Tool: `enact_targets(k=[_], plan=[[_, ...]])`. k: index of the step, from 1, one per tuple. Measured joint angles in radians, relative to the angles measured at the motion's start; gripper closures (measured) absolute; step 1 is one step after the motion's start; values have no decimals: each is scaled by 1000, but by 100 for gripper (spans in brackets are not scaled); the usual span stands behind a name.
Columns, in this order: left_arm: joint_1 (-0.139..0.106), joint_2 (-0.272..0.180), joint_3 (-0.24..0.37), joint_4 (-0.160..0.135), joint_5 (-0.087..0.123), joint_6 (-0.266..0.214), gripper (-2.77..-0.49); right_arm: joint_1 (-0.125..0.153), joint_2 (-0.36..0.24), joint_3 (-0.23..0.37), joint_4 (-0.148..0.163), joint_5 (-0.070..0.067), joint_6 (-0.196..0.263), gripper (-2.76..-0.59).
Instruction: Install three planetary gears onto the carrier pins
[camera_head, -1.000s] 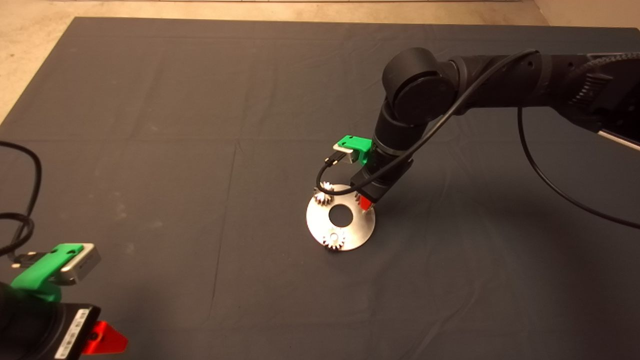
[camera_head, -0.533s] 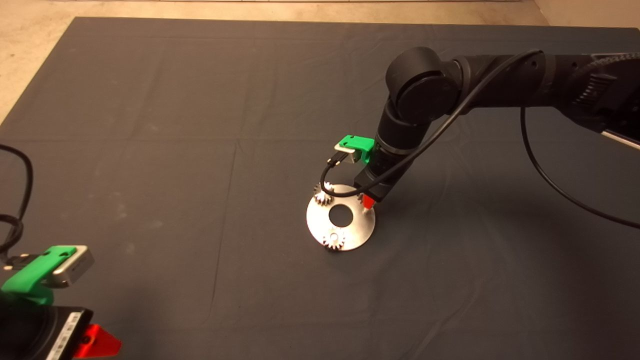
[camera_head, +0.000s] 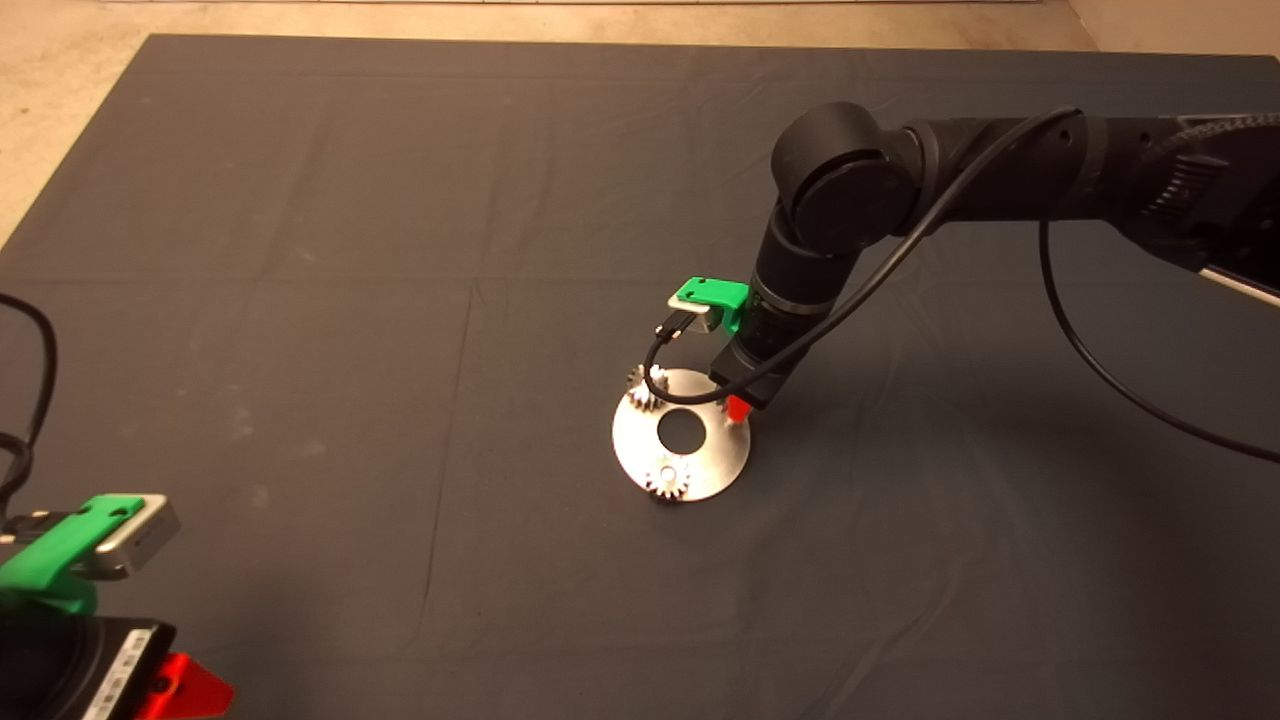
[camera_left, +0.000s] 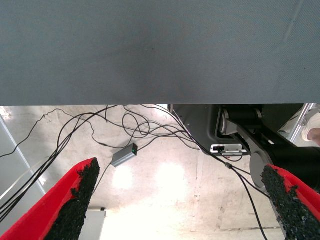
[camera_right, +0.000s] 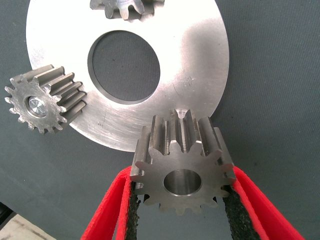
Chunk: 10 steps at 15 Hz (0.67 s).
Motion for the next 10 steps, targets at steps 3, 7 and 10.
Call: enact_targets(k=[3,7,10], plan=[[0,-16,0,0,0,21,-233,0,0,0,-12,0,-2,-102],[0,-61,0,0,0,68,-233,-3,3,0,-33,0,-2,-102],[-1,-87,0,0,0,88,-233,-18,3,0,-45,0,-2,-102]])
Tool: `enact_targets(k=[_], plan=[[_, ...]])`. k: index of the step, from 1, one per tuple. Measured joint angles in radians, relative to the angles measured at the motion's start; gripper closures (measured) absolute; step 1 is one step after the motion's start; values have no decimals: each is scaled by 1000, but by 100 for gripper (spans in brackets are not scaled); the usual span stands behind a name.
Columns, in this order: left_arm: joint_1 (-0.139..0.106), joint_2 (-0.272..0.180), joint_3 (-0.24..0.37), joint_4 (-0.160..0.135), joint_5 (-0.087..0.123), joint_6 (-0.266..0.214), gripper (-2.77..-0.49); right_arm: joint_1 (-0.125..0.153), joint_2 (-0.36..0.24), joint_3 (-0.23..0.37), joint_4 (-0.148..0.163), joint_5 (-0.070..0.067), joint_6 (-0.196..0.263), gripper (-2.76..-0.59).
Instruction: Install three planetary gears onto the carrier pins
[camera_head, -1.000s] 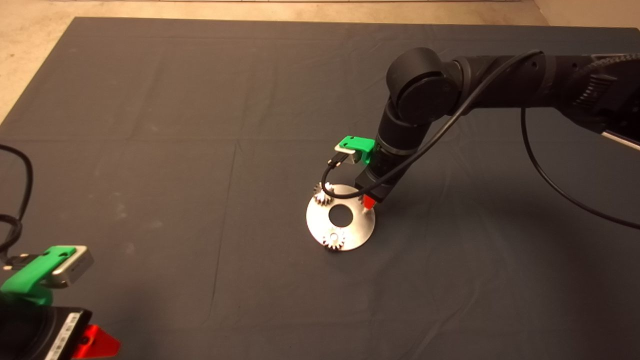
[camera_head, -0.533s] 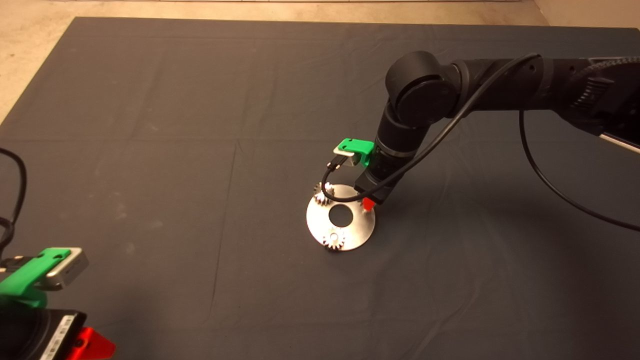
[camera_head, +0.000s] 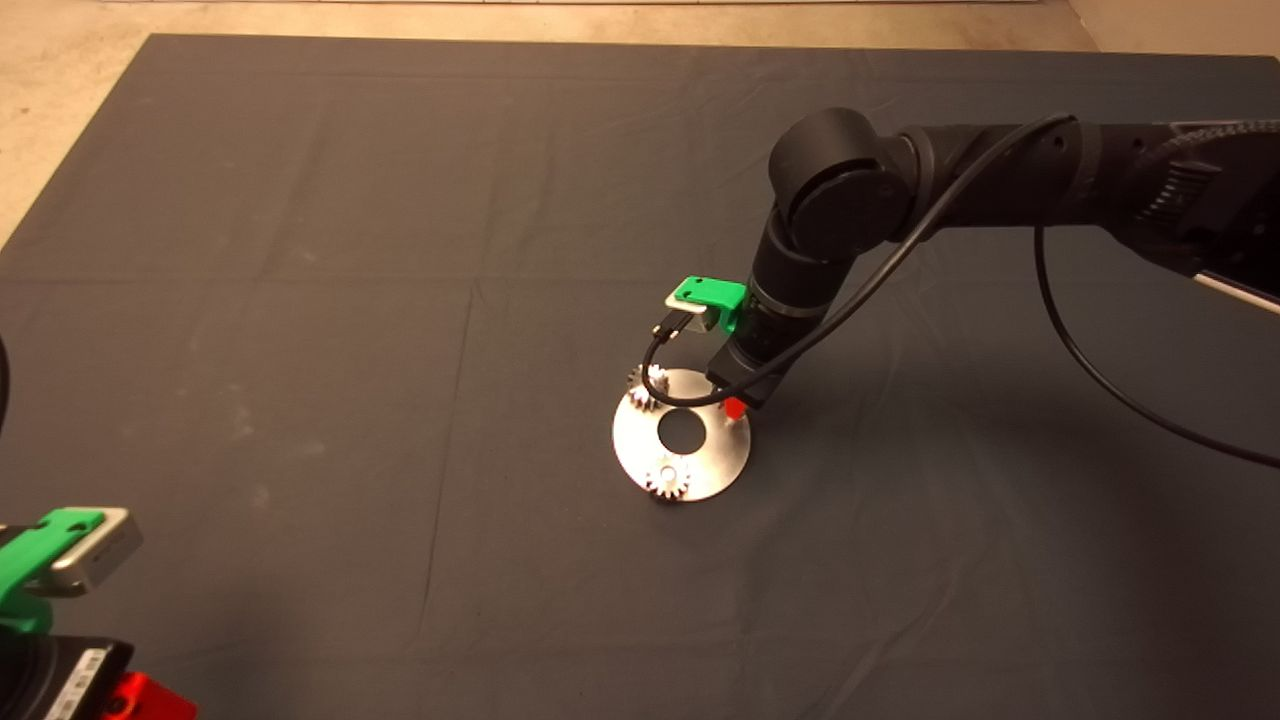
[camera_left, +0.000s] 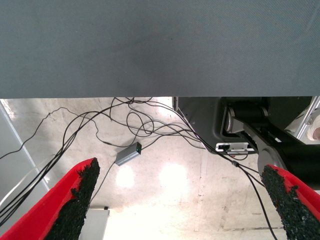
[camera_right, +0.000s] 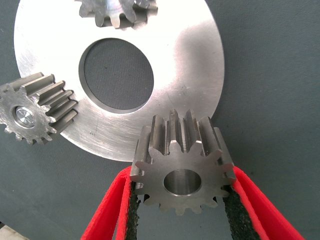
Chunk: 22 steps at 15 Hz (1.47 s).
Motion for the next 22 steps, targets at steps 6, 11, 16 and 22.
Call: enact_targets(k=[6,11,16,22], plan=[[-2,-14,0,0,0,20,-233,-10,0,0,-4,0,0,-102],[-2,-14,0,0,0,24,-233,-10,0,0,-5,0,0,-102],[-2,-16,0,0,0,34,-233,-11,-1,0,-5,0,0,-102],[-2,-17,0,0,0,35,-233,-21,-3,0,-7,0,0,-102]])
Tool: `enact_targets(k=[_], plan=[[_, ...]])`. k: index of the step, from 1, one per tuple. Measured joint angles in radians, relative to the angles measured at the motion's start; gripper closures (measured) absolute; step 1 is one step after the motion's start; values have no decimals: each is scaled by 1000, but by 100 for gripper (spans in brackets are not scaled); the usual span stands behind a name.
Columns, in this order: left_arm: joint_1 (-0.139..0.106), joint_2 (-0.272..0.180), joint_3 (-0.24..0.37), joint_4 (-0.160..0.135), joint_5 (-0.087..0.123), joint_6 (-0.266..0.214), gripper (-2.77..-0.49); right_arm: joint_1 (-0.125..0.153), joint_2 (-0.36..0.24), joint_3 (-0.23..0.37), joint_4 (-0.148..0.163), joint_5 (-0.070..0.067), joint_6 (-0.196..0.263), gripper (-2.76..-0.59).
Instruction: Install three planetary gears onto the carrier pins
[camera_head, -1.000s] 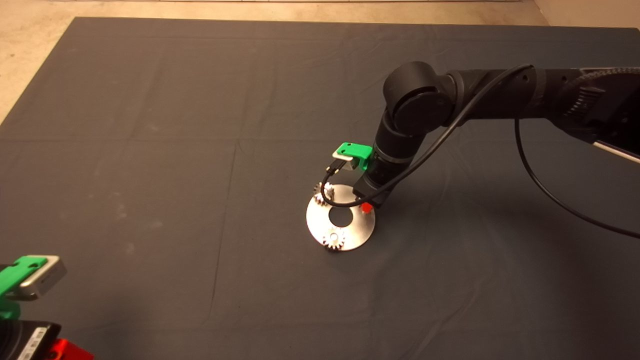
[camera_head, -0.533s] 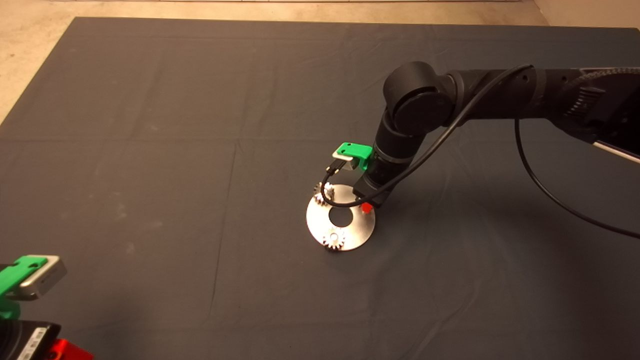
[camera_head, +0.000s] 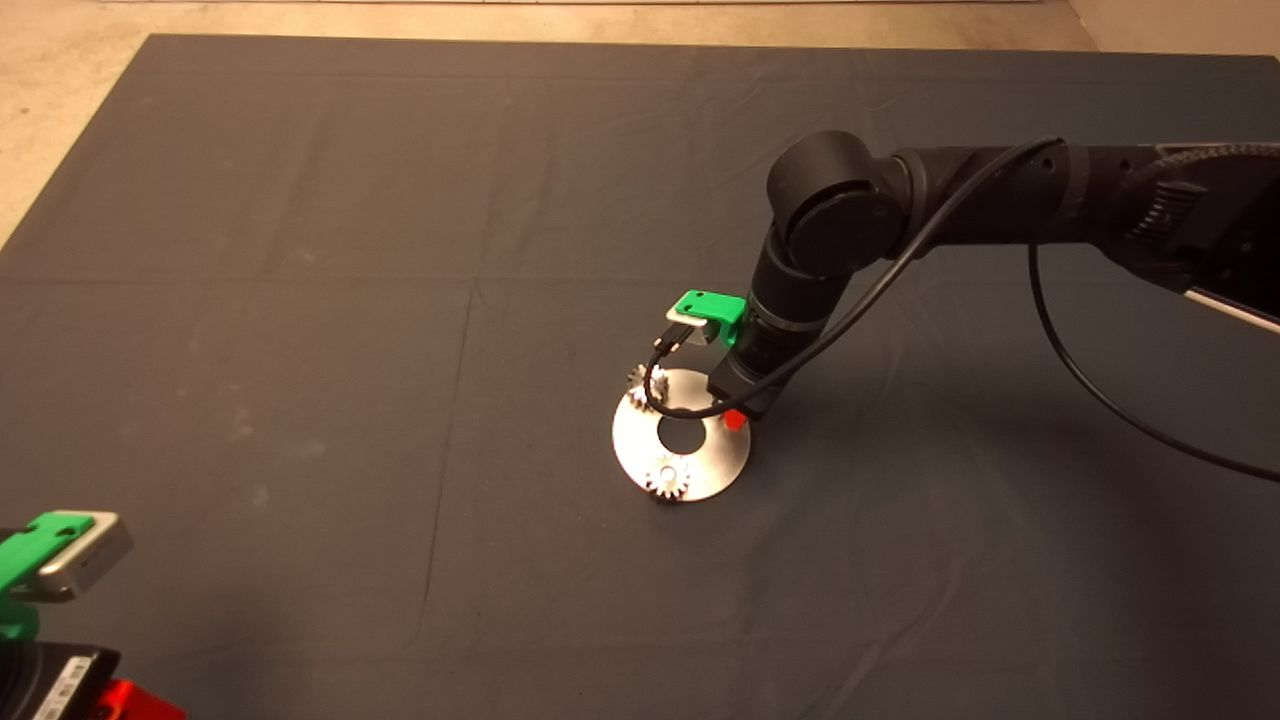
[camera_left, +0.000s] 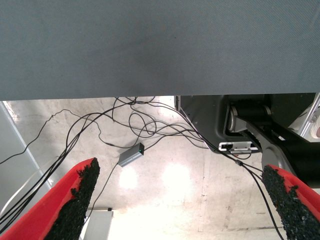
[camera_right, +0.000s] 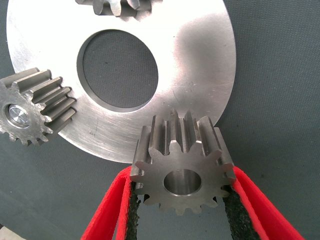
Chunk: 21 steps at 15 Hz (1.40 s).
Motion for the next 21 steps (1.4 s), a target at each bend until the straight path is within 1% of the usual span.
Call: enact_targets(k=[9,12,14,15,21], plan=[[0,-1,0,0,0,0,-233,0,-3,0,0,0,-1,-102],[0,-2,0,0,0,0,-233,-1,-13,0,0,0,-2,-102],[0,-2,0,0,0,0,-233,-7,-16,0,0,0,-2,-102],[0,-1,0,0,0,0,-233,-10,-16,0,0,-3,-2,-102],[0,-2,0,0,0,0,-233,-11,-16,0,-1,-2,-2,-101]])
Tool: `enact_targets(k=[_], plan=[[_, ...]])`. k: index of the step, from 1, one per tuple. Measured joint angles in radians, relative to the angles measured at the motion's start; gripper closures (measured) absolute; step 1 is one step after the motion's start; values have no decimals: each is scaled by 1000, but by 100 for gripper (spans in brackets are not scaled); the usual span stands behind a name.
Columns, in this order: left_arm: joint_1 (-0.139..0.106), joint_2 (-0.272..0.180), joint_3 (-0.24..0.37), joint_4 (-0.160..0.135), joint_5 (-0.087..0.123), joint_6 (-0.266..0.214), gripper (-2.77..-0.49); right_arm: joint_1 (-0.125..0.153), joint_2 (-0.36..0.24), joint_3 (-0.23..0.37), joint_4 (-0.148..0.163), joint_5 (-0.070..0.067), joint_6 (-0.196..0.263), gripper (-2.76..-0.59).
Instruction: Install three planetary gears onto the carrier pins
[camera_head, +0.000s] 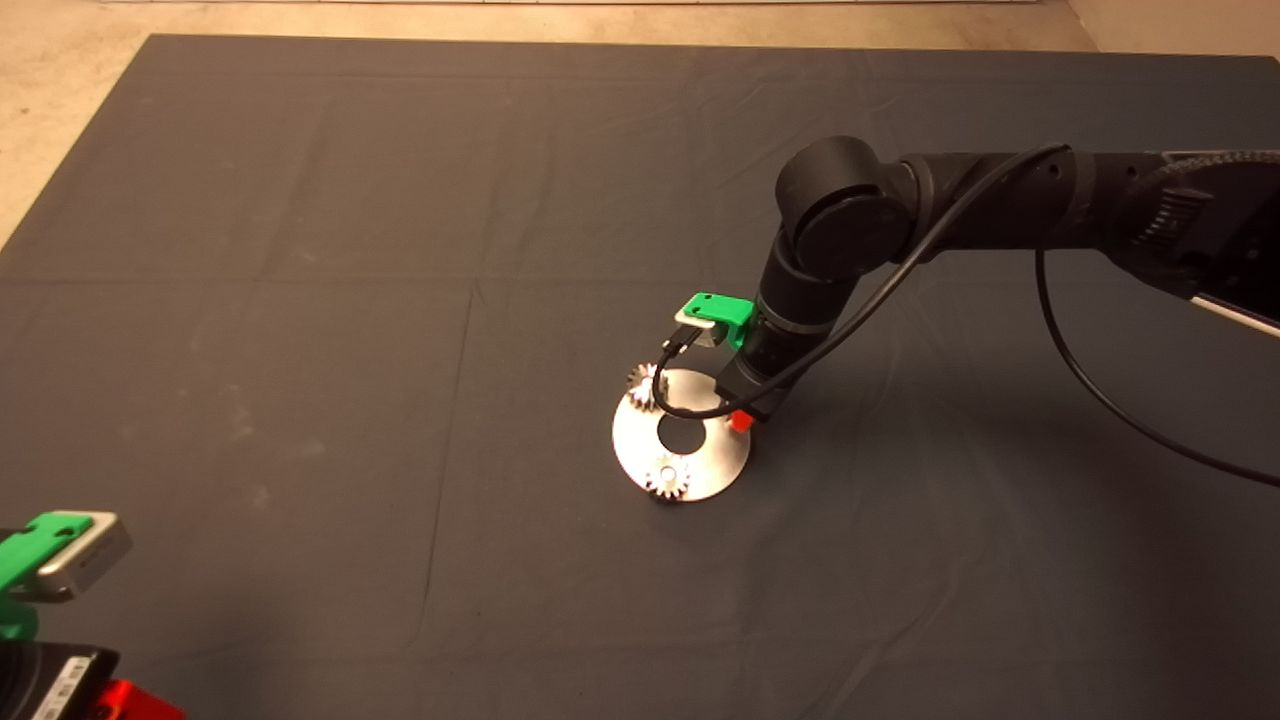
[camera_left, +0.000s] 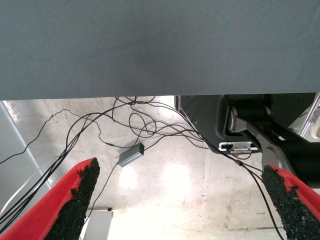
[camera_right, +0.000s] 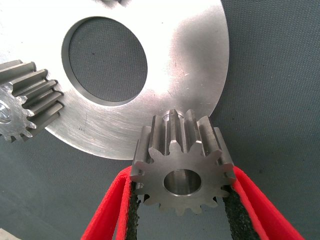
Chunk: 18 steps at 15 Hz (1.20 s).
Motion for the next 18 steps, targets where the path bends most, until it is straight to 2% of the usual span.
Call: enact_targets(k=[4,7,10,15,18], plan=[[0,0,0,0,0,0,-233,-3,0,14,-1,0,0,-101],[0,0,0,0,0,0,-233,-6,0,38,-11,-6,-1,-101],[0,0,0,0,0,0,-233,-7,1,81,-11,2,-5,-101],[0,0,0,0,0,0,-233,-6,0,86,-13,1,-9,-101],[0,0,0,-1,0,0,-233,-6,0,81,-30,1,-12,-102]])
